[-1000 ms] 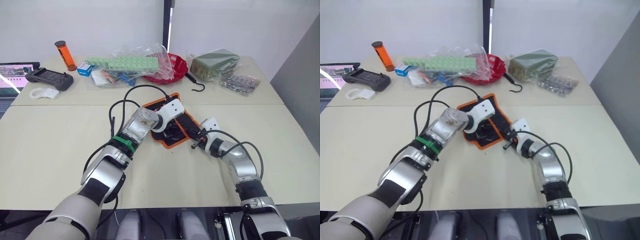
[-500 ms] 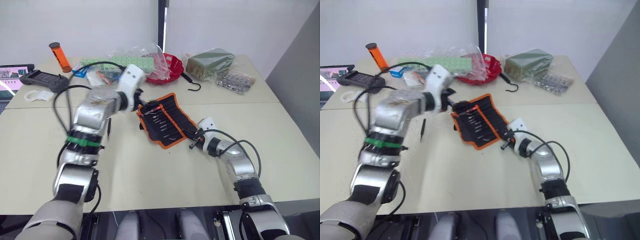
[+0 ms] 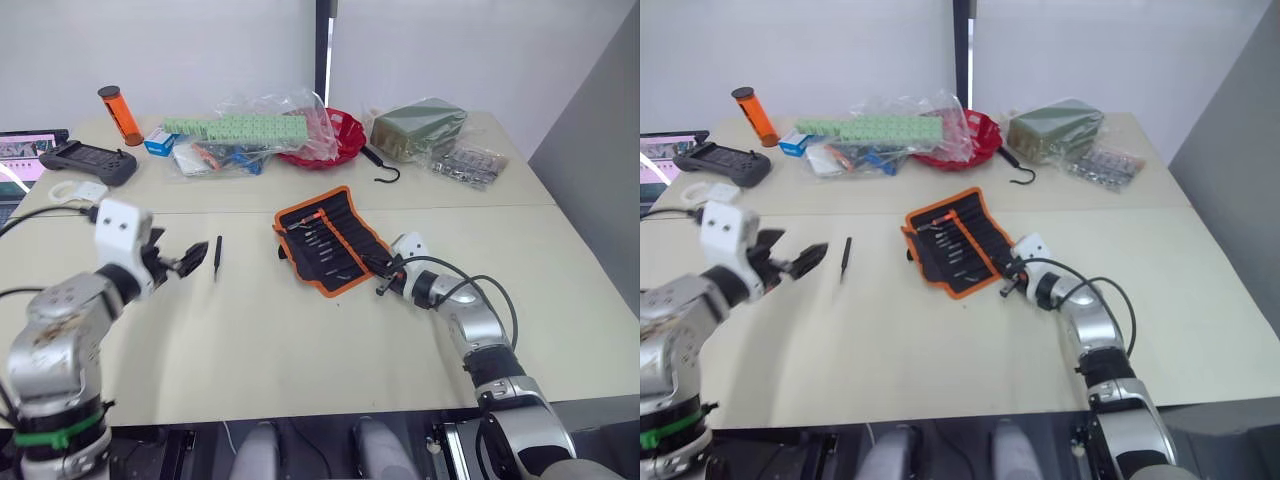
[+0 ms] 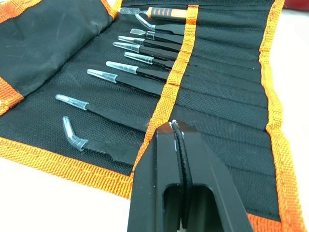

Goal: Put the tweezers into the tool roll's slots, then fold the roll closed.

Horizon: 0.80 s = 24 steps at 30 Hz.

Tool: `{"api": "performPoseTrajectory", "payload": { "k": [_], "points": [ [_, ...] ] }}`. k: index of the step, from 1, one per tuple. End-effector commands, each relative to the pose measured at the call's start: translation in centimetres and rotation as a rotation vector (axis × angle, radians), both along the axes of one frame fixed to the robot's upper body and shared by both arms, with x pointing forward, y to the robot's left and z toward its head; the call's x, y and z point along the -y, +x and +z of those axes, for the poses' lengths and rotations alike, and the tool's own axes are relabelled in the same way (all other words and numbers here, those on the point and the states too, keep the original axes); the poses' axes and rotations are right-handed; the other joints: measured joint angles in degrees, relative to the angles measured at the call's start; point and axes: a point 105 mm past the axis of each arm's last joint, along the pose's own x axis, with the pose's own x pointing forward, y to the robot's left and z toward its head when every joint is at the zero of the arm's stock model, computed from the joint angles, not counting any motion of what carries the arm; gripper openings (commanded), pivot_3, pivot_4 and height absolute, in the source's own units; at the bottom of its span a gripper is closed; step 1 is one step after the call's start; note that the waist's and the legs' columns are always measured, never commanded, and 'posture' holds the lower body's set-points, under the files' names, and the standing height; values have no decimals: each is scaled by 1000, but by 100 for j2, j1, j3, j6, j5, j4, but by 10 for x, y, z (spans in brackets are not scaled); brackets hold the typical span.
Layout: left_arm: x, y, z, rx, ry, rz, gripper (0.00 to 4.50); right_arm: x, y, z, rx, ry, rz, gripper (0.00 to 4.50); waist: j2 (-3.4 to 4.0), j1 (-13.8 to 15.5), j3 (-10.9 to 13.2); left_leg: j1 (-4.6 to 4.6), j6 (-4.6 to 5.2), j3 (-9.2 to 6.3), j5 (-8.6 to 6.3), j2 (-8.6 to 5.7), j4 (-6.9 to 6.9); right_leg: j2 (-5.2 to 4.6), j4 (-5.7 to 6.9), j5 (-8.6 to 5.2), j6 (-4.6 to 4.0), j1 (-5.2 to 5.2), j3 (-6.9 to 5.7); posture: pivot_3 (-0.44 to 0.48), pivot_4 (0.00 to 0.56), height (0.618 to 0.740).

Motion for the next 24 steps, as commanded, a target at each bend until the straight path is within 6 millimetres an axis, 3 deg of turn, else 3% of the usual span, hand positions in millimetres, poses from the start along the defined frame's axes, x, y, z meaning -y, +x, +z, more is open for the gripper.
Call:
{"api": "performPoseTrajectory", "payload": {
  "k": [1, 7, 12, 17, 24],
  "points": [
    [-13, -33, 3, 52, -29, 110, 4467, -2, -3, -17, -48, -31, 17, 0, -1, -5, -1, 5, 0, 8, 0, 1, -2, -3, -3, 0, 0, 6, 2, 0, 150, 740],
    [-25, -85, -28, -9, -64, 242, 4467, -3, 1, -16, -49, -33, 26, 0, -9, 7, -6, 12, -1, 10, -1, 8, -2, 0, -14, -2, -5, 12, 1, 0, 150, 740],
    [-20, -106, -44, -18, -131, 240, 4467, -9, 1, -17, -56, -30, 49, 0, -15, 26, -9, 72, -2, 8, -3, 10, -13, 0, -69, -7, -14, 100, -7, 0, 150, 740],
    [-20, -109, -47, 0, -162, 252, 4467, -9, 1, -17, -57, -29, 56, 0, -15, 17, -10, 82, -2, 9, -5, 13, -27, 2, -71, -15, -24, 102, -6, 0, 150, 740],
    [-9, -90, -45, 11, -163, 192, 4467, -7, 2, -16, -57, -28, 45, 0, -15, 16, -10, 81, -2, 10, -7, 12, -27, 2, -73, -15, -23, 102, -5, 0, 150, 740]
  ]
}}
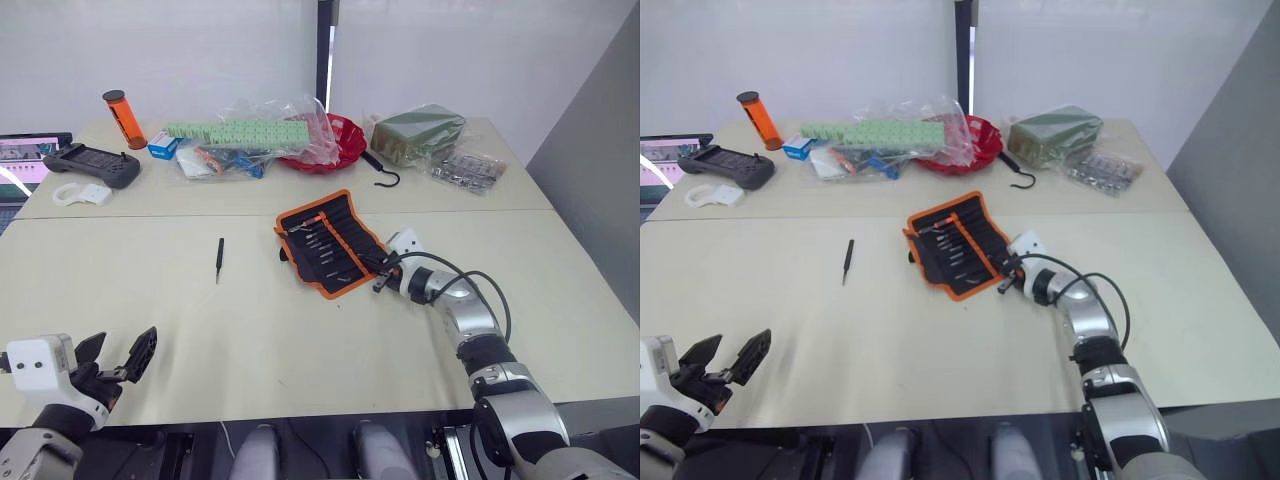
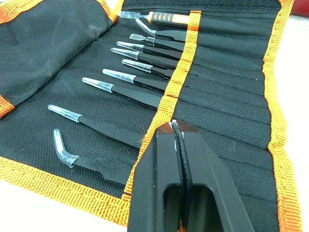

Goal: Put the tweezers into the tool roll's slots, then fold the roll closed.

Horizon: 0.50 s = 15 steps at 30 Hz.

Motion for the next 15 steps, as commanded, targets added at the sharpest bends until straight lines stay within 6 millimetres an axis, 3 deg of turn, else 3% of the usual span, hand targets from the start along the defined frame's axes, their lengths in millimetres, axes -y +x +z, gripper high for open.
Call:
{"api": "performPoseTrajectory", "payload": {
  "k": [1, 7, 15],
  "points": [
    [13, 16, 4, 1, 74, -70, 4467, -5, -3, -11, -39, -28, 23, 0, 0, -1, 0, 0, 0, 0, 0, 0, 0, 0, 0, 0, 0, 0, 0, 0, 150, 740],
    [31, 59, 7, 33, 144, -28, 4467, -5, -6, -8, -36, -22, 22, 0, 0, 6, 0, -1, 0, -1, 0, -3, 3, 0, 0, 1, 2, 2, 0, 0, 150, 740],
    [45, 121, -10, -30, 135, 80, 4467, -2, -11, -6, -38, -18, 10, 0, 2, 42, -1, -10, 4, -7, -6, -8, 1, -1, -1, -1, 7, -3, -2, 0, 150, 740]
  ]
}}
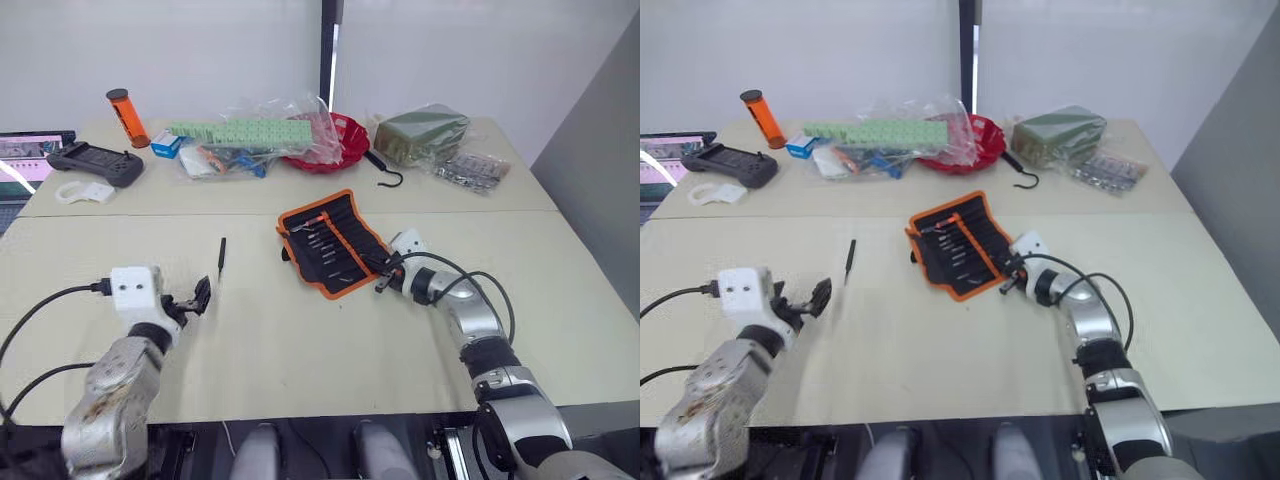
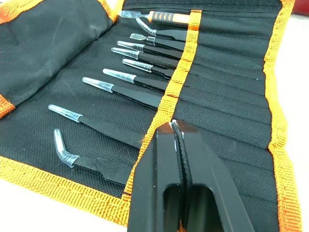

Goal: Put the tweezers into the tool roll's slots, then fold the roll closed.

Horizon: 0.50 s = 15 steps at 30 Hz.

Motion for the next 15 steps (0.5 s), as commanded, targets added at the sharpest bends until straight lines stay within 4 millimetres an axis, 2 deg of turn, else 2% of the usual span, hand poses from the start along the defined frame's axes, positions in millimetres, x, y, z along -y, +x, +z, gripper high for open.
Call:
{"api": "performPoseTrajectory", "payload": {
  "k": [1, 4, 9, 12, 15],
  "points": [
    [10, 23, 3, 8, 30, 7, 4467, -5, -7, -7, -29, -10, 19, 0, 0, 7, 0, -2, 0, -1, 0, 0, 0, 1, 1, 0, 1, -2, -1, 0, 150, 740],
    [24, 38, 1, 6, 25, -33, 4467, -6, -9, -5, -27, -7, 19, 0, 0, 9, 0, -5, 0, 0, 0, -1, -1, -1, 1, 0, 1, -6, -1, 0, 150, 740],
    [35, 46, -3, -8, 24, -45, 4467, -4, -10, -4, -24, -7, 11, 0, 1, -17, 0, -8, 0, -1, -3, 0, -6, 0, 2, 0, 2, -12, -1, 0, 150, 740],
    [34, 47, -12, -43, 16, -1, 3618, -2, -10, -4, -24, -9, 5, 0, 1, 2, 0, -13, 0, -2, -4, -1, -3, -1, 1, 0, 2, -12, -1, 0, 150, 740],
    [39, 55, -11, -32, 19, 1, 2603, -1, -10, -4, -24, -10, 1, 0, 1, 44, 0, -13, 0, -2, -4, -2, -1, -1, 0, 0, 3, -12, -1, 0, 150, 740]
  ]
}}
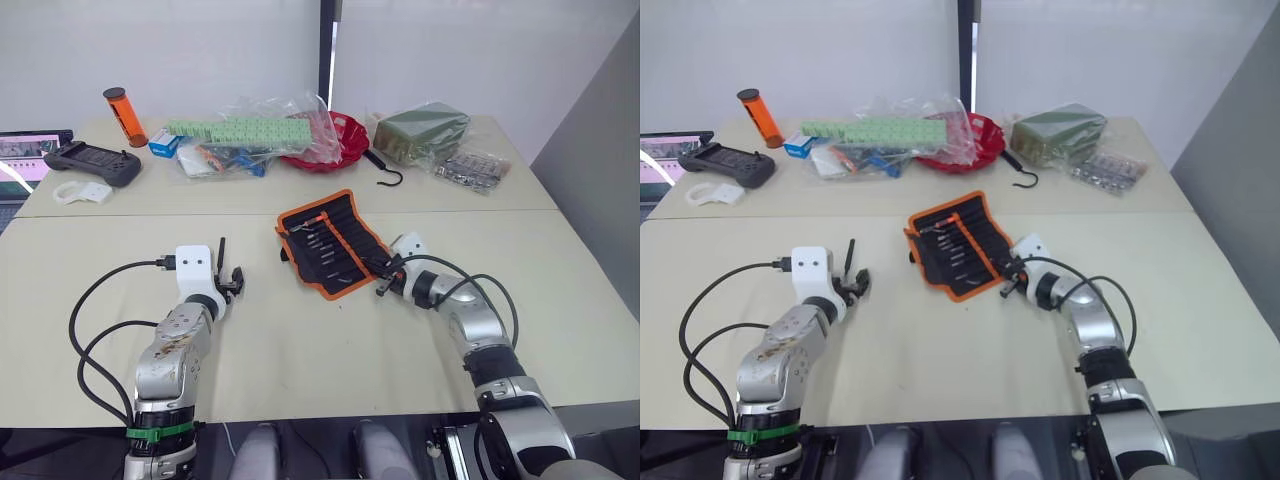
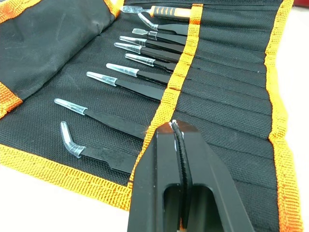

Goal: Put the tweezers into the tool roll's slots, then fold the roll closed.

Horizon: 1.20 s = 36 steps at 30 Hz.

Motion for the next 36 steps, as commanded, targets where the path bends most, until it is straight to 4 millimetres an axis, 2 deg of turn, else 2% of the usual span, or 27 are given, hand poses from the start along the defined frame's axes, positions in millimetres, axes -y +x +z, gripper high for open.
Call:
{"api": "performPoseTrajectory", "payload": {
  "k": [1, 3, 7, 8, 16, 21, 23, 28, 31, 34, 36],
  "points": [
    [8, 10, 9, 47, -12, -6, 2191, -3, -4, -6, -20, -9, 14, 0, 0, 30, 0, 0, 0, 0, 0, -1, 2, 0, -1, 0, 1, 0, 0, 0, 150, 740],
    [8, 13, 8, 45, -10, -6, 1641, -3, -3, -5, -19, -9, 13, 0, 0, 49, 0, 0, 0, 1, 0, 0, 3, 0, -2, 0, 1, 1, 0, 0, 150, 740],
    [3, 17, 10, 49, 0, -1, 210, -3, -1, -3, -13, -9, 9, 0, 0, 53, 0, 0, 0, 1, 0, 0, 4, 0, -2, 0, 1, 0, 0, 0, 150, 740],
    [0, 17, 11, 53, 9, 5, 44, -3, -1, -3, -12, -9, 9, 0, 0, 53, 0, 0, 0, 1, 0, 0, 4, 0, -1, 0, 1, 0, 0, 0, 150, 740],
    [-24, 11, 35, 138, 26, 18, 44, -4, 0, -2, -6, -5, 4, 0, 0, 50, 0, -1, 0, 1, 0, 1, 3, 1, -2, -1, 2, -1, 0, 0, 150, 740],
    [-26, 11, 72, 223, 102, -98, 44, -3, 0, -2, -4, 2, -9, 0, 1, 62, 1, -2, 0, 0, 0, 1, 3, 1, -3, -1, 2, -2, -1, 0, 150, 740],
    [-18, 12, 90, 261, 136, -180, 44, -3, -1, -3, -4, 4, -14, 0, 0, 71, 2, -3, -1, 0, 1, 0, 4, 1, -3, -1, 2, -2, -1, 0, 150, 740],
    [16, 16, 127, 311, 186, -455, 44, -2, -4, -4, -2, 9, -25, 0, 1, 63, 3, -5, -1, 1, 1, 0, 3, 1, -5, -1, 3, -3, -2, 0, 150, 740],
    [38, 16, 137, 298, 219, -618, 44, -1, -5, -5, 0, 11, -37, 0, 2, 58, 4, -7, -1, 1, 0, 1, -3, 1, -6, -2, 4, -7, -2, 0, 150, 740],
    [76, 8, 139, 243, 289, -889, 44, 4, -7, -8, -6, 9, -55, 0, 3, 66, 6, -23, -1, -4, 1, 0, -1, 3, -4, -2, 4, -18, -4, 0, 150, 740],
    [88, 5, 137, 210, 314, -983, 44, 3, -8, -9, -9, 5, -53, 0, 4, 68, 6, -27, -1, -4, 1, -2, 1, 2, -7, -2, 5, -19, -4, 0, 150, 740]
  ]
}}
